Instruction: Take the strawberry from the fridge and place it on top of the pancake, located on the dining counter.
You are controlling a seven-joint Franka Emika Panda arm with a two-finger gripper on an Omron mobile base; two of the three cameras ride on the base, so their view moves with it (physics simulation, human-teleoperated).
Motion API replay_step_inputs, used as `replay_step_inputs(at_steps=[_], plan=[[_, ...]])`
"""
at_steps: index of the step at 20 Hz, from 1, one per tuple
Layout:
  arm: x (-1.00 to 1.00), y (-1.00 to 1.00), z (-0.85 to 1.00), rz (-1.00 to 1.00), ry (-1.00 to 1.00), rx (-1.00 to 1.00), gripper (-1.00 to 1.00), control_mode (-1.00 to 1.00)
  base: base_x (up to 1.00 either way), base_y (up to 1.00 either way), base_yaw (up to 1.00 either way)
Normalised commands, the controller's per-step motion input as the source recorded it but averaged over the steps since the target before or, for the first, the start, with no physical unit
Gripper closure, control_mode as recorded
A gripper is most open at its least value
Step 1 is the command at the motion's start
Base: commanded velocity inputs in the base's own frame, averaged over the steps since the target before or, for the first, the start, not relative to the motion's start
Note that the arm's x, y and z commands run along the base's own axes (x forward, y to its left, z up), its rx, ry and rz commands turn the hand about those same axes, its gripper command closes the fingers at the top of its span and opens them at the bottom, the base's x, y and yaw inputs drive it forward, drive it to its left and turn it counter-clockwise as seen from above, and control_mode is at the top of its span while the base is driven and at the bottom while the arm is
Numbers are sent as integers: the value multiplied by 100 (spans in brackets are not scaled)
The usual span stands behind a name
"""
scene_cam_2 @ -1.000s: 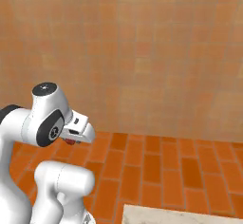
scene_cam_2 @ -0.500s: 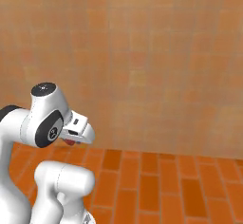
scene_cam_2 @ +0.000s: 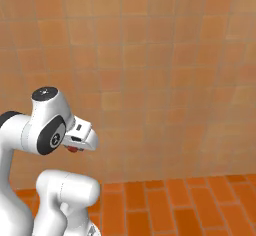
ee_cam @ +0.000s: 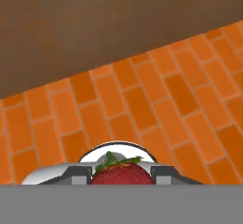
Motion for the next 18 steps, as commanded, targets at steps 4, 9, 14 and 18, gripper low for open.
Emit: replay_step_inputs(at_steps=[4,9,14,18], plan=[[0,0,0,0,0,0,100,100,75,-20,-69],[0,0,0,0,0,0,100,100,30,-19,-85],[0,0,0,0,0,0,100,100,19,-26,-87],[0,0,0,0,0,0,100,100,6,-19,-91]])
